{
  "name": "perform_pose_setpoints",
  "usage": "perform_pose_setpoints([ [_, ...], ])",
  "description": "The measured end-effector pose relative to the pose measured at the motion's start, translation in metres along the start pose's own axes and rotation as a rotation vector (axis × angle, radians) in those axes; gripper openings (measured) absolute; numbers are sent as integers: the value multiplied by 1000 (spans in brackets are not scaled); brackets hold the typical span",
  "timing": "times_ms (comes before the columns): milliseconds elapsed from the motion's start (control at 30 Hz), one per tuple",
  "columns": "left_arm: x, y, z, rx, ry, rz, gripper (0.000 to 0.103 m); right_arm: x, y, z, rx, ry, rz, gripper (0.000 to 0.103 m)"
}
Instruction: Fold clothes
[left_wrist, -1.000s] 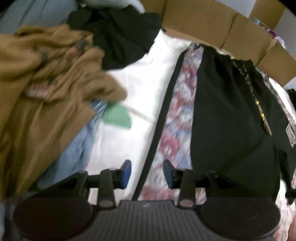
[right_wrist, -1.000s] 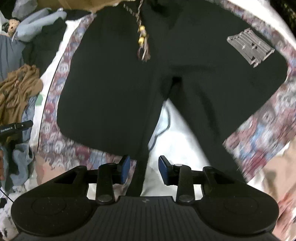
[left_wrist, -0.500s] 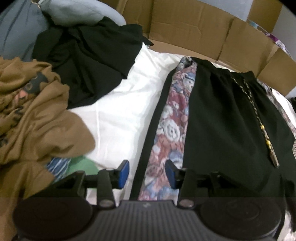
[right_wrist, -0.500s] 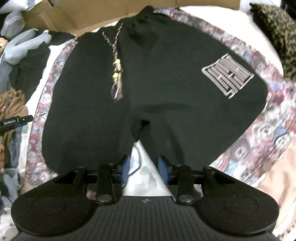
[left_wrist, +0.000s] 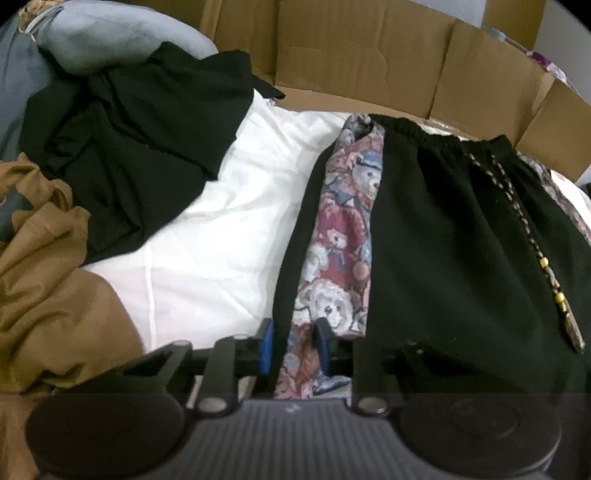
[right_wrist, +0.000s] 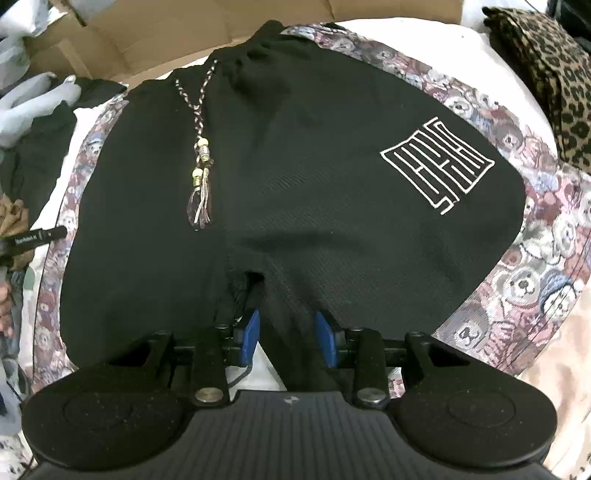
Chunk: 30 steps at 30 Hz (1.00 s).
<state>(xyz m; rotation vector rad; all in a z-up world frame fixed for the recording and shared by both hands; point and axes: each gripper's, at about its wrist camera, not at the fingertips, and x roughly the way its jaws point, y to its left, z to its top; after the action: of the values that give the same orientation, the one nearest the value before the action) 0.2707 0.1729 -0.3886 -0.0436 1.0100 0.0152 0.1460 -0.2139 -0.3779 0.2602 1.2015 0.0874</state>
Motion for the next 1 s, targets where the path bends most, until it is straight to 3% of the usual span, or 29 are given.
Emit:
perform_pose_setpoints([
  [100, 0, 1, -2, 27, -2, 10, 6, 0, 1, 1, -4, -7, -1, 41],
  [333, -2, 22, 1, 38, 7, 28, 2, -1, -1, 8, -17, -36, -34, 41],
  [467, 4, 45, 3, -38, 16, 114, 1, 1, -6, 13, -14, -41, -58, 41],
  [533, 2, 59, 5, -126, 20, 57, 1, 1, -7, 14, -22, -43, -65, 41],
  [667, -15, 54, 8, -105, 6, -2, 3, 0, -9, 16, -23, -55, -69, 41],
  [800, -32, 41, 7, -87, -5, -48, 15, -1, -11, 17, -11, -60, -66, 41],
  [867, -36, 35, 4, -81, -2, -67, 26, -1, -12, 17, -14, -66, -75, 41],
  [933, -36, 30, 1, -80, 15, -77, 46, -1, -12, 17, -21, -74, -90, 42],
  [1000, -31, 25, -5, -63, 42, -69, 50, -1, -13, 17, -29, -83, -105, 43],
])
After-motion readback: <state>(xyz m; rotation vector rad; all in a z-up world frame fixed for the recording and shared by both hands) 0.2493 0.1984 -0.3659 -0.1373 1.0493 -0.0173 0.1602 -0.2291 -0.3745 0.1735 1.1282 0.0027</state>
